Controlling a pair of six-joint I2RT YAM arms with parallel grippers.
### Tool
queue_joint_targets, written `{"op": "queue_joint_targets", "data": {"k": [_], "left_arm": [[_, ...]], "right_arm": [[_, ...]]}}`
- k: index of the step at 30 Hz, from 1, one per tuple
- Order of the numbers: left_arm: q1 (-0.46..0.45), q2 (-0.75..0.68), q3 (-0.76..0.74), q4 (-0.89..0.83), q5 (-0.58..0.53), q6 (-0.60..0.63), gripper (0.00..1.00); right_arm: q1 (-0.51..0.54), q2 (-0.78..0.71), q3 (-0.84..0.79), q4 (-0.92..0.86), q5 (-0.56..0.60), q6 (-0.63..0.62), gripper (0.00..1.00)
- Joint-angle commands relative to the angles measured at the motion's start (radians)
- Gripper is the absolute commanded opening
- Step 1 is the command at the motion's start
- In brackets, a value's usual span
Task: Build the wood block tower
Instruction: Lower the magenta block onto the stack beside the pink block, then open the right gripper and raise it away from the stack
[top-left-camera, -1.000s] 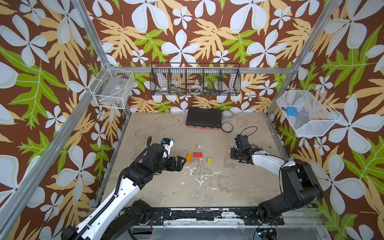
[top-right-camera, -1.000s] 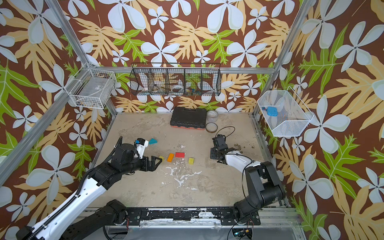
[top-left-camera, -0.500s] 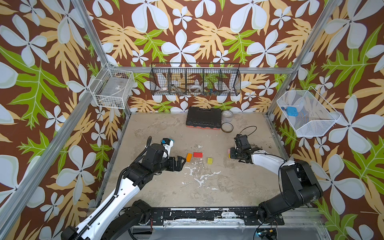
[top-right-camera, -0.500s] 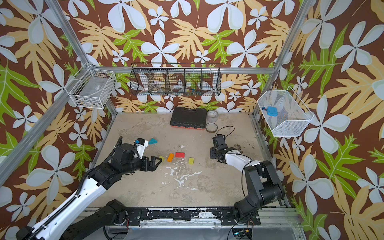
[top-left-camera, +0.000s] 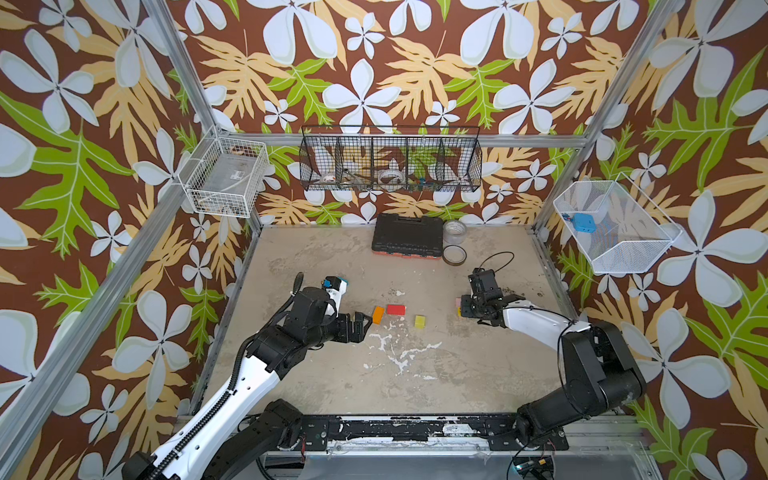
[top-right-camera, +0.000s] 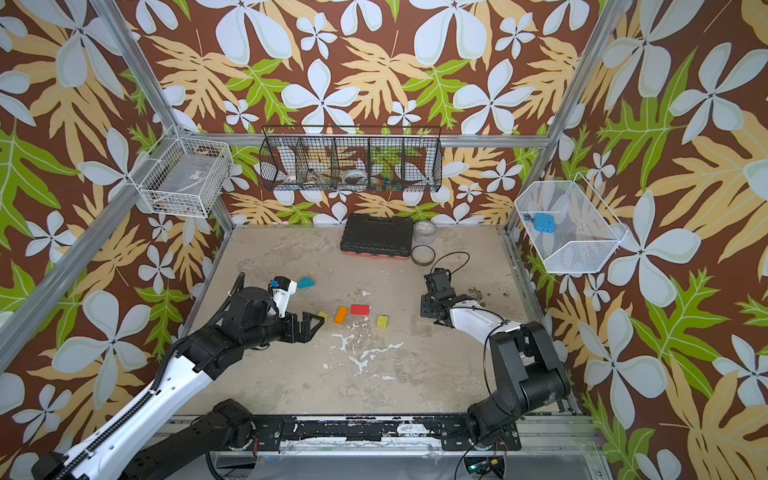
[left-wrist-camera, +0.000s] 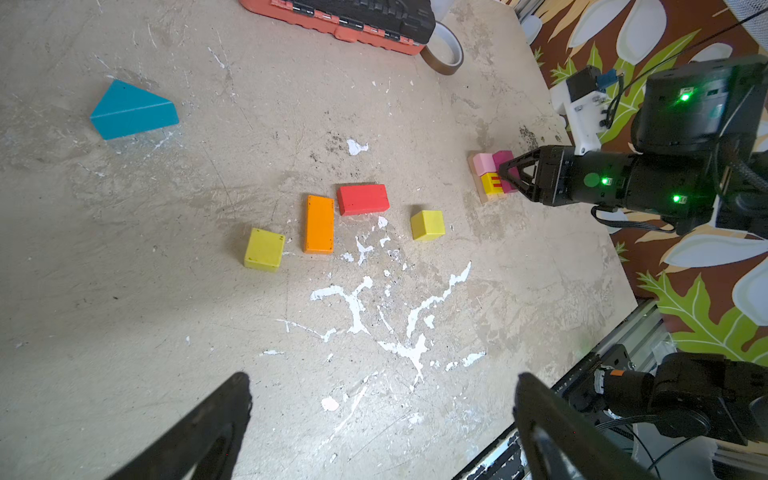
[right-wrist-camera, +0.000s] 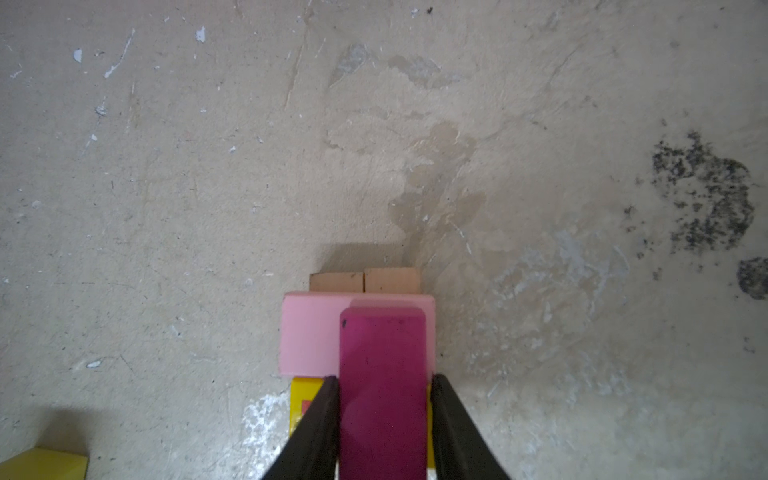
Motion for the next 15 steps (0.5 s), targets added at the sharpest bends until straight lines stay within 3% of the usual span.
{"op": "queue_joint_targets", "data": {"k": [1, 7, 15], "left_arm": [[-0.001, -0.002, 0.002, 0.005, -0.011, -0.004, 1.0], [-0.001, -0.003, 0.001, 0.004, -0.011, -0.005, 1.0], [-0.001, -0.003, 0.002, 0.004, -0.011, -0.004, 1.0]], "right_arm": [[-0.001, -0.002, 0.005, -0.016, 0.011, -0.003, 0.37], [-0.001, -0.003, 0.006, -0.016, 0.009, -0.004, 0.4], [0.0, -0.047, 0.01, -0.057, 0.033, 0.019, 0.52]]}}
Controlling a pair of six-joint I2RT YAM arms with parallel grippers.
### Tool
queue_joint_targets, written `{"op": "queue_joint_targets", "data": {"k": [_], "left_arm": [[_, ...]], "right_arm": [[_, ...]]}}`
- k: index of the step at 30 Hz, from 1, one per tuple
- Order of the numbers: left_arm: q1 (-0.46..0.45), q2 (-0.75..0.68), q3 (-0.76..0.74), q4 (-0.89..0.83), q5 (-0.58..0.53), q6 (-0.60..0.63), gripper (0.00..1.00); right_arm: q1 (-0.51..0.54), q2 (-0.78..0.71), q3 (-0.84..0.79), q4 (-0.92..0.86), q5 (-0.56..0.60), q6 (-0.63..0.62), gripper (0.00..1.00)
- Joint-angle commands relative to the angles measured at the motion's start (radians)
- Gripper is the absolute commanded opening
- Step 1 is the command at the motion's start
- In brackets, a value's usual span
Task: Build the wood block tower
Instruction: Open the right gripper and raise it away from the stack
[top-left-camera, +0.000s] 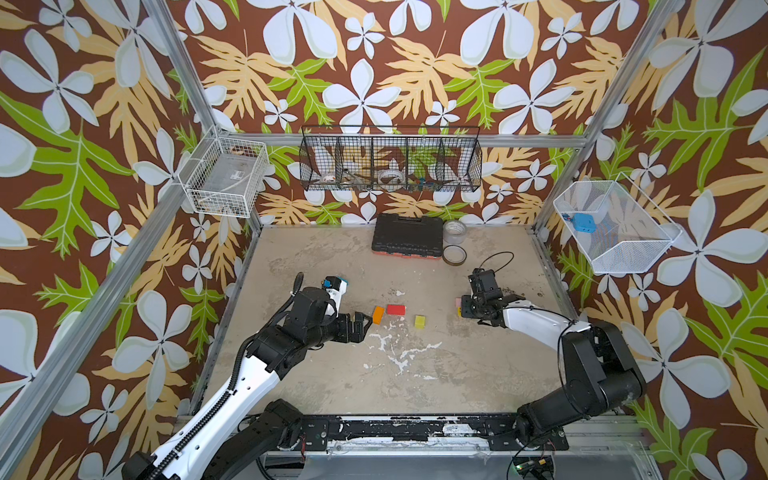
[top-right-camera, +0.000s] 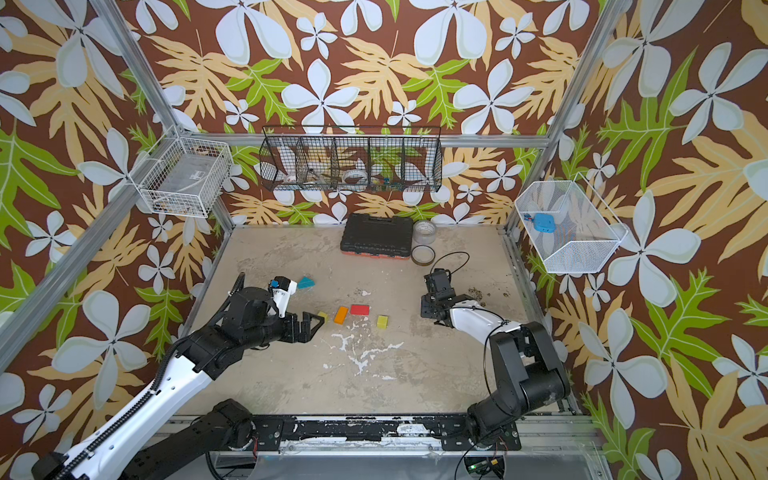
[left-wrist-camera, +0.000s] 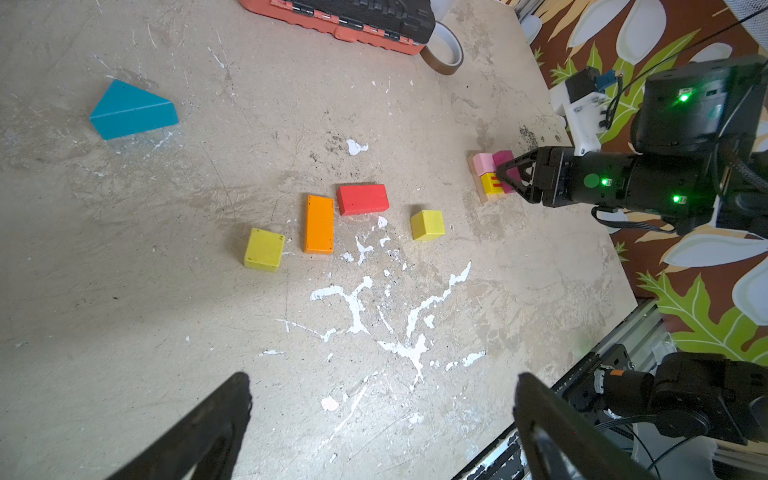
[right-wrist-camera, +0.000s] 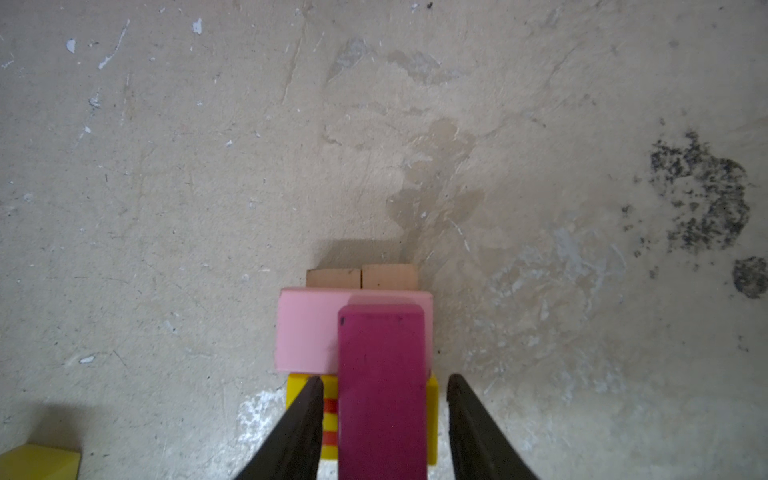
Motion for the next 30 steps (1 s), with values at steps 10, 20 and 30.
{"op": "queue_joint_targets", "data": {"k": [10, 20, 30], "left_arm": [[-0.001, -0.004, 0.007, 0.01, 0.005, 0.008, 1.0], [-0.001, 0.033, 0.136, -0.072, -0.164, 0.063, 1.0], [-0.001, -0.079, 0.057, -0.008, -0.136, -0.116, 1.0]], "right_arm": [[0.001, -0.492, -0.064, -0.072, -0.063, 0.054, 0.87], [0.001, -0.658, -0.038, -0.1, -0.114, 0.072, 0.97], [0.0, -0.671, -0.046, -0.083, -0.051, 0.036, 1.0]]}}
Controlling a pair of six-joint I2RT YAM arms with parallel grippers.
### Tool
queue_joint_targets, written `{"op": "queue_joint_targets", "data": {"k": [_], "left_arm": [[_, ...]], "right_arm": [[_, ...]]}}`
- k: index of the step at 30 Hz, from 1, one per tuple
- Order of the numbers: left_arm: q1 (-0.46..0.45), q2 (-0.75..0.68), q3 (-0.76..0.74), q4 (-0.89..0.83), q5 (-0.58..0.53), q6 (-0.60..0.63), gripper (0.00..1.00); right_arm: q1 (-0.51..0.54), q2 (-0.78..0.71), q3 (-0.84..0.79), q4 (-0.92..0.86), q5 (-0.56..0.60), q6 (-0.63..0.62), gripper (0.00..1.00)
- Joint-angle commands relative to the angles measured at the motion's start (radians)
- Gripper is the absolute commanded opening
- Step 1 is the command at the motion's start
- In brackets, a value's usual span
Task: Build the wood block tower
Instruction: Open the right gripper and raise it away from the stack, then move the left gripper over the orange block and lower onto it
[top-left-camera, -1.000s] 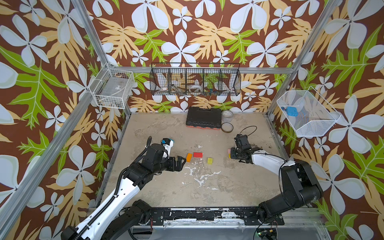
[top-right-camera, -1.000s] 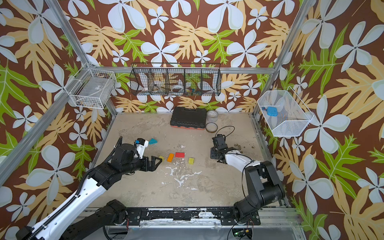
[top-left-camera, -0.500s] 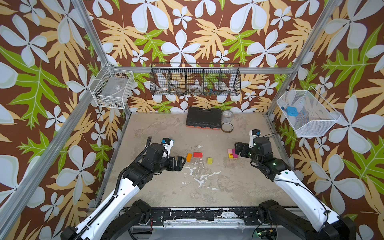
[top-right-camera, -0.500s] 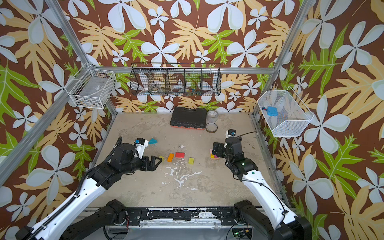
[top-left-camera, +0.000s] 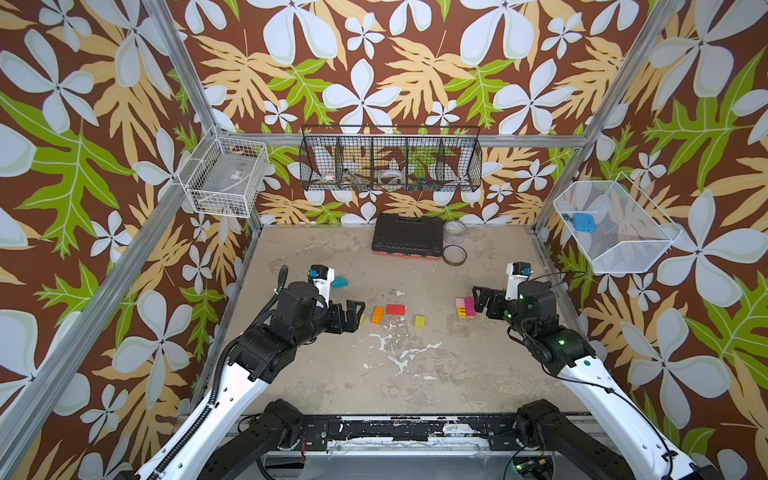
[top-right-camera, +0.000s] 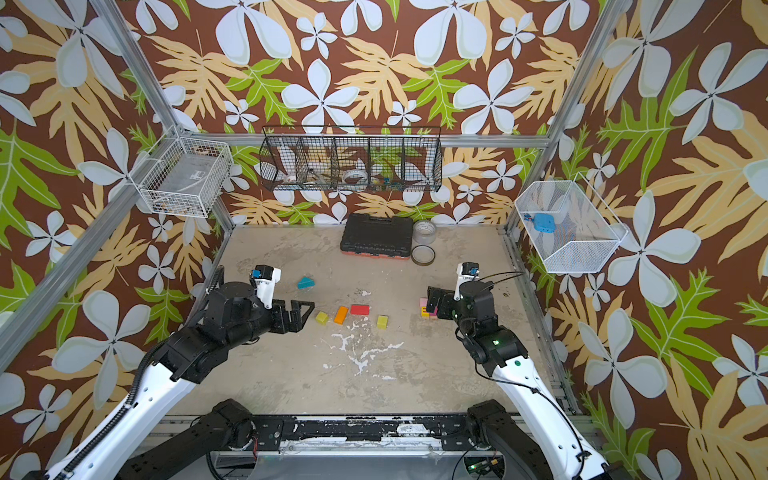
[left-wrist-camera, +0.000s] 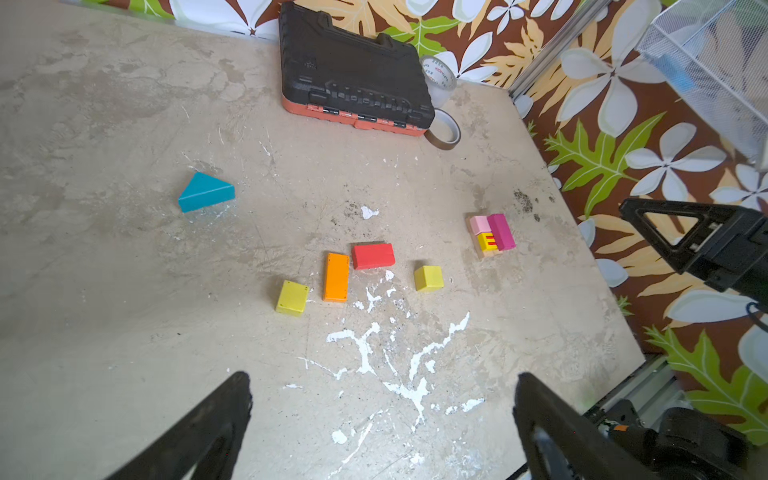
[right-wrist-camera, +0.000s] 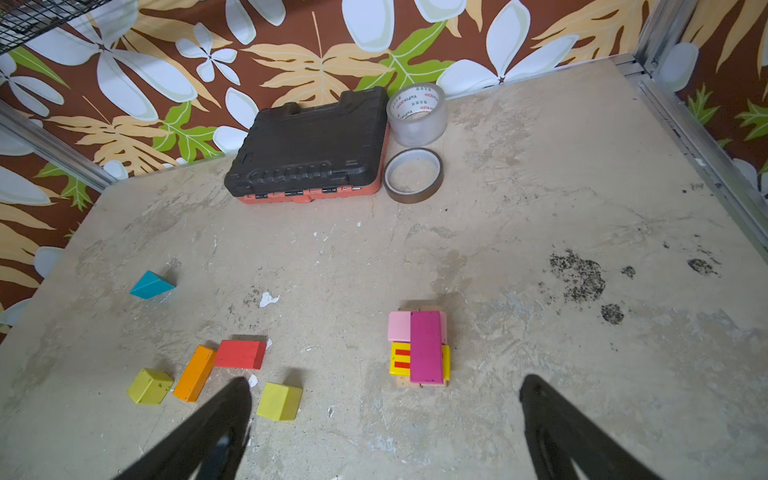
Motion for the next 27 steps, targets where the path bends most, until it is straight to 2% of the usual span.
{"op": "queue_joint_targets", "data": {"k": [1, 3, 5, 7, 8, 9, 11, 13, 16, 19, 23, 25, 27], "left_arm": [[-0.001, -0.013, -0.046, 0.035, -0.058, -0.105, 1.0], [-0.001, -0.006, -0.053, 0.015, -0.121, -0.167, 1.0], [-0.001, -0.007, -0.052, 0.007, -0.128, -0.238, 1.0], [-0.001, -0.023, -0.067, 0.06, -0.068, -0.302, 1.0], [-0.001, -0.039, -0.089, 0.14, -0.001, -0.267, 1.0], [-0.001, -0.054, -0.118, 0.186, 0.026, -0.282, 1.0], [-0.001, -0.098, -0.177, 0.214, -0.05, -0.384, 1.0], [-0.001, -0.134, -0.219, 0.277, -0.032, -0.352, 0.97], [-0.001, -0.146, -0.224, 0.241, -0.032, -0.309, 1.0], [-0.001, -0.144, -0.227, 0.214, -0.038, -0.273, 1.0], [-0.002, -0.013, -0.248, 0.256, 0.076, -0.227, 0.99], [-0.015, 0.069, -0.266, 0.313, 0.123, -0.23, 0.92], [-0.054, 0.147, -0.258, 0.337, 0.09, -0.227, 0.87]], "right_arm": [[0.002, -0.003, 0.036, -0.006, 0.038, -0.01, 1.0], [0.002, -0.021, 0.033, 0.001, 0.024, -0.018, 1.0], [0.0, -0.033, 0.029, 0.016, 0.012, -0.031, 1.0], [0.001, -0.024, 0.046, 0.0, 0.017, -0.048, 1.0], [0.0, -0.013, 0.066, -0.022, 0.018, -0.065, 1.0], [0.001, -0.006, 0.083, -0.044, 0.019, -0.08, 1.0], [0.0, -0.003, 0.089, -0.064, 0.024, -0.111, 1.0], [0.0, -0.005, 0.082, -0.065, 0.057, -0.127, 1.0], [-0.001, -0.016, 0.086, -0.067, 0.109, -0.125, 1.0], [0.0, -0.049, 0.084, -0.045, 0.073, -0.124, 1.0], [0.0, -0.093, 0.065, -0.007, 0.014, -0.118, 1.0], [-0.001, -0.097, 0.06, -0.001, 0.033, -0.119, 1.0], [0.0, -0.09, 0.057, 0.003, 0.052, -0.116, 1.0]]}}
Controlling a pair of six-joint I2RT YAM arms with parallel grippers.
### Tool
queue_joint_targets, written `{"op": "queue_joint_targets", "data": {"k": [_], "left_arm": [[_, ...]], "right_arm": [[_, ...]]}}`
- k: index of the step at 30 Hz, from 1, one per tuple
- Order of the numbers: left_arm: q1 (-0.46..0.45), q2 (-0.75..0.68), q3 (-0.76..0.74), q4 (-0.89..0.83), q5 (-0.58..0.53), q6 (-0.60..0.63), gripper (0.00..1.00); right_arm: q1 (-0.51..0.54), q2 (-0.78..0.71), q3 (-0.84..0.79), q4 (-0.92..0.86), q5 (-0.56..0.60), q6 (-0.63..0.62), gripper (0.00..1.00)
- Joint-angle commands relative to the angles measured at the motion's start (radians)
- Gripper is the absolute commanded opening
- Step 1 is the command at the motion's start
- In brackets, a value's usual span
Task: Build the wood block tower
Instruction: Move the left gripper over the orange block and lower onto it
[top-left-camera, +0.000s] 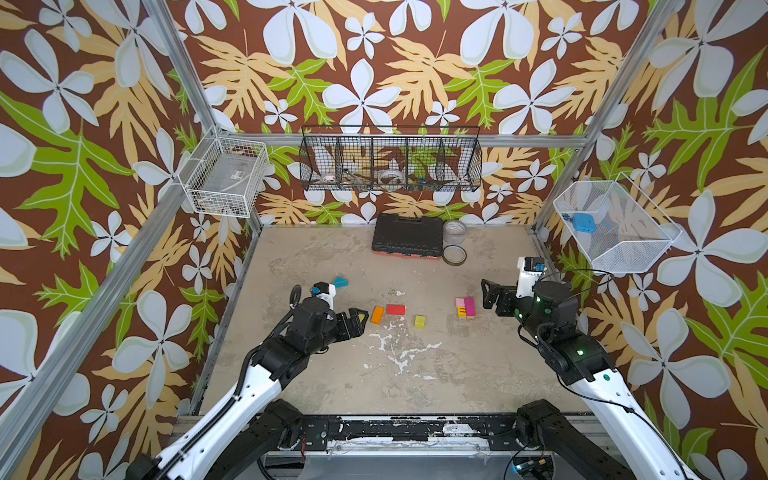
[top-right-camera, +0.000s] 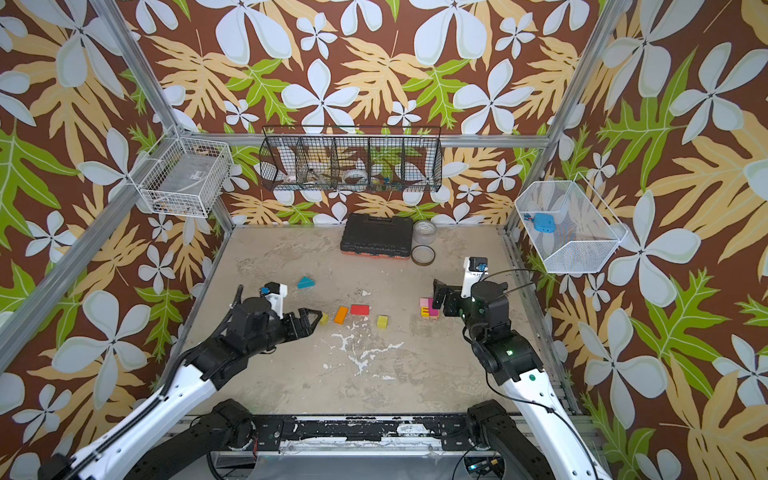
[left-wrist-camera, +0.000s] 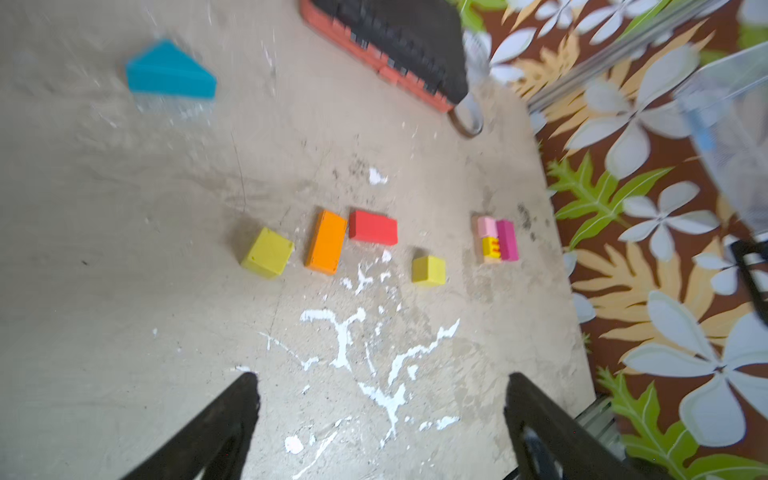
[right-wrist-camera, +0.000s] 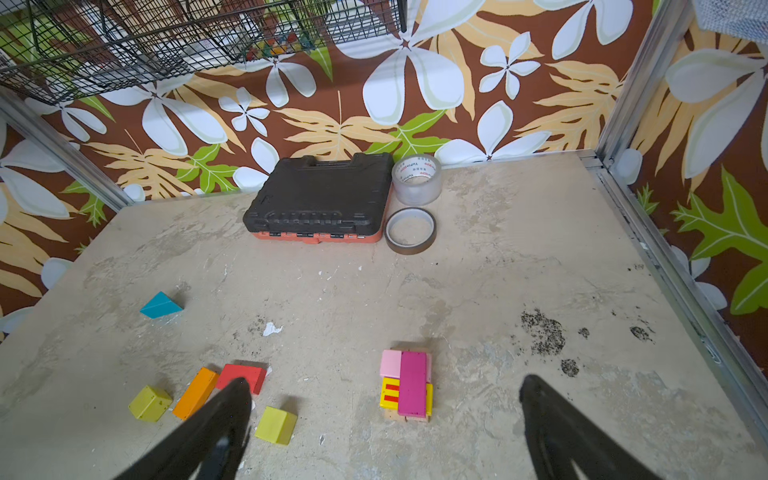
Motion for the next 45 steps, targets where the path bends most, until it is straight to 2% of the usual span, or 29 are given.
{"op": "queue_joint_targets", "data": {"k": [1, 4, 7, 13, 19, 31, 45], "left_arm": [[-0.053, 0.092, 0.022, 0.07, -0.012, 0.025, 0.86], [-0.139, 0.203, 0.083, 0.035, -0.145, 0.029, 0.83], [-0.171, 0.304, 0.122, 0.036, -0.171, 0.037, 0.78], [-0.189, 0.482, 0.204, 0.023, -0.264, 0.074, 0.74], [-0.189, 0.624, 0.279, 0.009, -0.3, 0.104, 0.7], [-0.189, 0.787, 0.358, -0.016, -0.363, 0.097, 0.62], [-0.189, 0.896, 0.407, -0.017, -0.415, 0.101, 0.57]], "right_arm": [[0.0, 0.013, -0.004, 0.039, 0.011, -0.003, 1.0], [0.001, 0.052, 0.012, 0.036, 0.01, -0.003, 1.0], [0.0, 0.086, 0.033, 0.036, 0.025, -0.011, 1.0], [0.0, 0.105, 0.028, 0.05, 0.046, -0.012, 1.0], [0.0, 0.097, 0.021, 0.049, 0.048, -0.011, 1.0], [0.0, 0.073, 0.012, 0.045, 0.03, -0.005, 1.0], [-0.001, 0.071, 0.008, 0.042, 0.038, -0.001, 1.0]]}}
